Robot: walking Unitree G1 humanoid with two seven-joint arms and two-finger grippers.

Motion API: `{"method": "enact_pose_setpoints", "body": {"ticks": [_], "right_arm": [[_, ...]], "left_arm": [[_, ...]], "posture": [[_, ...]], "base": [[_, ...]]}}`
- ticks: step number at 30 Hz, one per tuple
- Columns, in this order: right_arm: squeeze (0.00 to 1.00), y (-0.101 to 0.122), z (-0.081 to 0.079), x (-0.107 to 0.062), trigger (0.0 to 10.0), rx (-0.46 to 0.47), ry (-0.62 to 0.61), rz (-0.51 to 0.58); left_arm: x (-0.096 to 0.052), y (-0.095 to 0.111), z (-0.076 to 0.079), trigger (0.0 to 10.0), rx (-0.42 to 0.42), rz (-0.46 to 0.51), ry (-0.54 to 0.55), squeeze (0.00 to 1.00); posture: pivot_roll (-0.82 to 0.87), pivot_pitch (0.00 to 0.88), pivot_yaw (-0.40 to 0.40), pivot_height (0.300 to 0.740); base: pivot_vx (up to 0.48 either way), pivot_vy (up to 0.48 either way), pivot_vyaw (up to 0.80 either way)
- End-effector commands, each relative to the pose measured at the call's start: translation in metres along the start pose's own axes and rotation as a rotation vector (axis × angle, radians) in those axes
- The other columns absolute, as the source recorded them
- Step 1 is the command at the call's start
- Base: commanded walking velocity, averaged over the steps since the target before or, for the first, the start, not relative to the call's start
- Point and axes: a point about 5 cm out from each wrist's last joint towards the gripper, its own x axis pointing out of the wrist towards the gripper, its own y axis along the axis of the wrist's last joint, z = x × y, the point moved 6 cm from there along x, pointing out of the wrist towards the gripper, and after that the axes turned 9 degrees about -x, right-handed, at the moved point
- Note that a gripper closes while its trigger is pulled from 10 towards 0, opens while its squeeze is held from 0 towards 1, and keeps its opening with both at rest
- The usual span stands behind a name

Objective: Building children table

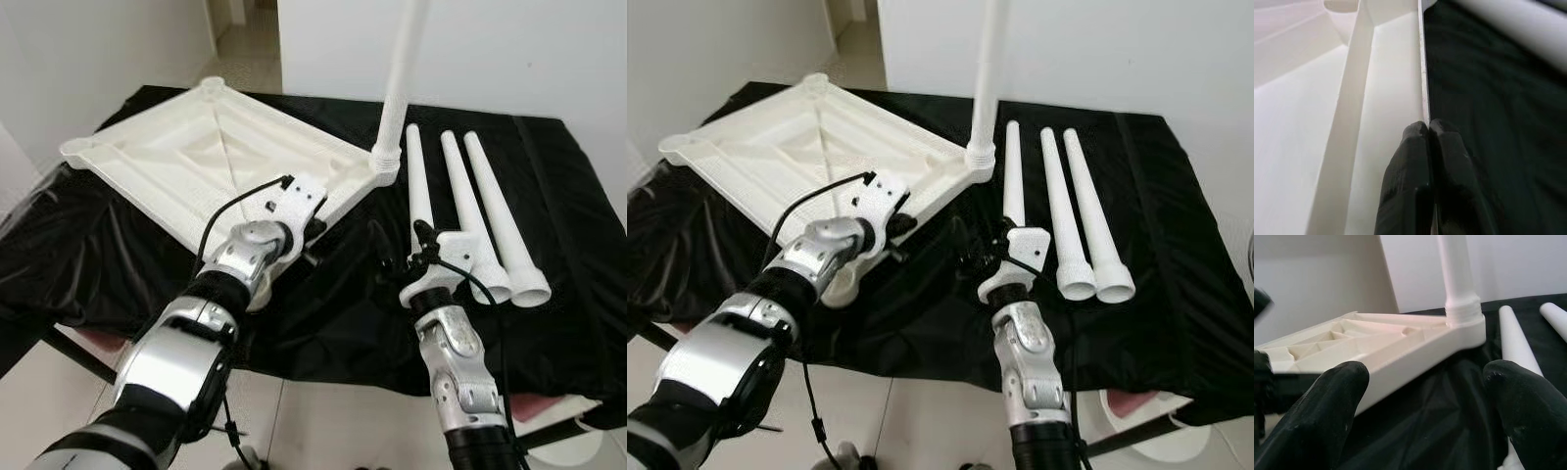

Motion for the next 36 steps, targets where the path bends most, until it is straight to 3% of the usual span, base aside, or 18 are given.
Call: {"method": "enact_pose_setpoints", "body": {"ticks": [1, 12, 13, 19, 20, 21, 22, 30, 36], "right_arm": [[0.00, -0.003, -0.003, 0.000, 10.0, 0.004, -0.002, -0.004], [0.00, -0.005, -0.006, 0.001, 10.0, 0.015, -0.003, -0.003], [0.00, -0.005, -0.006, 0.003, 10.0, 0.015, -0.001, -0.003], [0.00, -0.006, -0.007, 0.006, 10.0, 0.018, 0.004, -0.001], [0.00, -0.006, -0.008, 0.008, 10.0, 0.019, 0.009, 0.000], [0.00, -0.006, -0.008, 0.008, 10.0, 0.019, 0.009, 0.000], [0.00, -0.006, -0.008, 0.009, 10.0, 0.019, 0.010, 0.000], [0.00, -0.006, -0.008, 0.012, 10.0, 0.018, 0.005, 0.005], [0.00, -0.006, 0.002, 0.011, 10.0, -0.012, -0.033, 0.005]], "left_arm": [[-0.003, 0.031, -0.017, 10.0, -0.022, 0.138, 0.143, 0.00], [-0.011, 0.031, -0.001, 10.0, -0.045, 0.206, 0.014, 0.00], [-0.012, 0.028, 0.000, 10.0, -0.074, 0.207, 0.008, 1.00], [-0.016, 0.026, -0.003, 10.0, -0.099, 0.215, 0.010, 1.00], [-0.022, 0.036, -0.003, 10.0, -0.090, 0.259, 0.003, 0.28], [-0.022, 0.036, -0.003, 10.0, -0.090, 0.259, 0.003, 0.28], [-0.025, 0.038, -0.004, 10.0, -0.084, 0.269, 0.001, 0.00], [-0.041, 0.034, -0.015, 10.0, -0.029, 0.255, 0.015, 0.00], [-0.069, 0.001, -0.042, 10.0, 0.063, 0.136, 0.065, 0.00]], "posture": [[0.03, 0.044, 0.031, 0.740], [0.07, 0.058, 0.032, 0.740], [0.08, 0.062, 0.029, 0.740], [0.10, 0.069, 0.024, 0.740], [0.12, 0.070, 0.021, 0.740], [0.12, 0.070, 0.021, 0.740], [0.12, 0.070, 0.021, 0.740], [0.13, 0.071, 0.019, 0.740], [0.13, 0.080, 0.012, 0.740]], "base": [[0.000, 0.000, 0.00], [0.000, 0.000, 0.00], [0.000, 0.000, 0.00], [0.000, 0.000, 0.00], [0.000, 0.000, 0.00], [0.000, 0.000, 0.00], [0.000, 0.000, 0.00], [0.000, 0.000, 0.00], [0.000, 0.000, 0.00]]}}
